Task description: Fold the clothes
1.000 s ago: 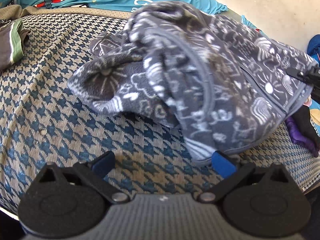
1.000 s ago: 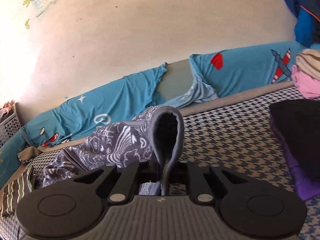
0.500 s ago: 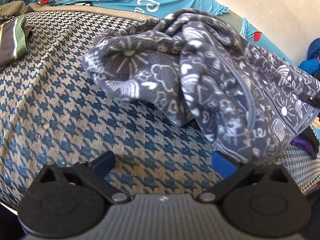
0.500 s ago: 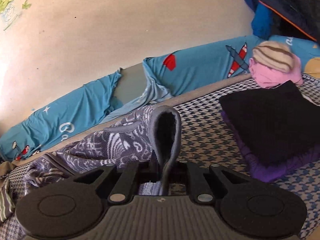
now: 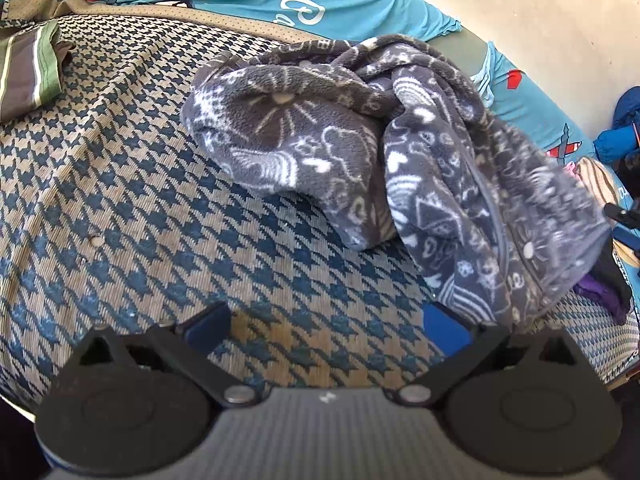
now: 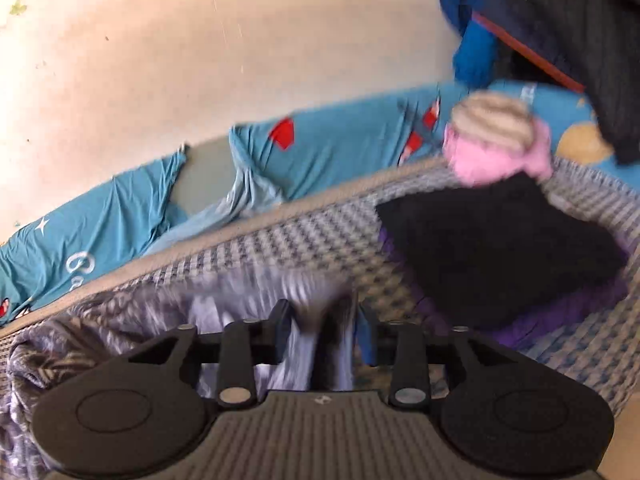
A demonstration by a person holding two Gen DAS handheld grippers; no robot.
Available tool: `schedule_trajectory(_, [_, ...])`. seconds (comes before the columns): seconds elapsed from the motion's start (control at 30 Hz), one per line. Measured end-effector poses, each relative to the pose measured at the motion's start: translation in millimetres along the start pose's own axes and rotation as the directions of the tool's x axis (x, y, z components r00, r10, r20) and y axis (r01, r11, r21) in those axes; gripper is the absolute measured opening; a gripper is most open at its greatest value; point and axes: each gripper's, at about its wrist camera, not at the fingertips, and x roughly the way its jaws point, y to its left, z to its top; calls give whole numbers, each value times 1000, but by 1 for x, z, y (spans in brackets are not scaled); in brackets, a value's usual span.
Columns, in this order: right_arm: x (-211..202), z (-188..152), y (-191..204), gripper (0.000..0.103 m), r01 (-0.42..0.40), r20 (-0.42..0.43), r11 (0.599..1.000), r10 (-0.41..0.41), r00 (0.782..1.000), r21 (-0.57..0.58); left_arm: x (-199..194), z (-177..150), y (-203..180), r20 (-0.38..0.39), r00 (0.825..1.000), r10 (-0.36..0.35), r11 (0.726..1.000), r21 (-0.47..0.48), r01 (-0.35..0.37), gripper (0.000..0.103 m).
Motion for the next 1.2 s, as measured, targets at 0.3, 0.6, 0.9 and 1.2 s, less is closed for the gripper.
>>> schedule_trajectory(0.3, [-16, -16, 21, 39, -211, -53, 974, 206, 977, -88, -10, -10, 1, 11, 1000, -2, 999, -36, 2, 103])
schedule_trajectory(0.6, [-41, -64, 66, 54, -482, -208, 844, 441, 873, -234, -23, 6, 15, 52, 998, -19, 987, -157, 27, 103])
schedule_trajectory(0.9, [-57, -109, 101, 72, -603, -316, 712, 516, 796, -358, -17, 26, 18, 74, 993, -88, 969, -224, 103, 103])
schedule_trajectory(1.2, [-54, -137, 125, 74, -562, -315, 676, 466, 827, -477, 12, 41, 18, 51, 995, -83, 957, -275, 94, 103])
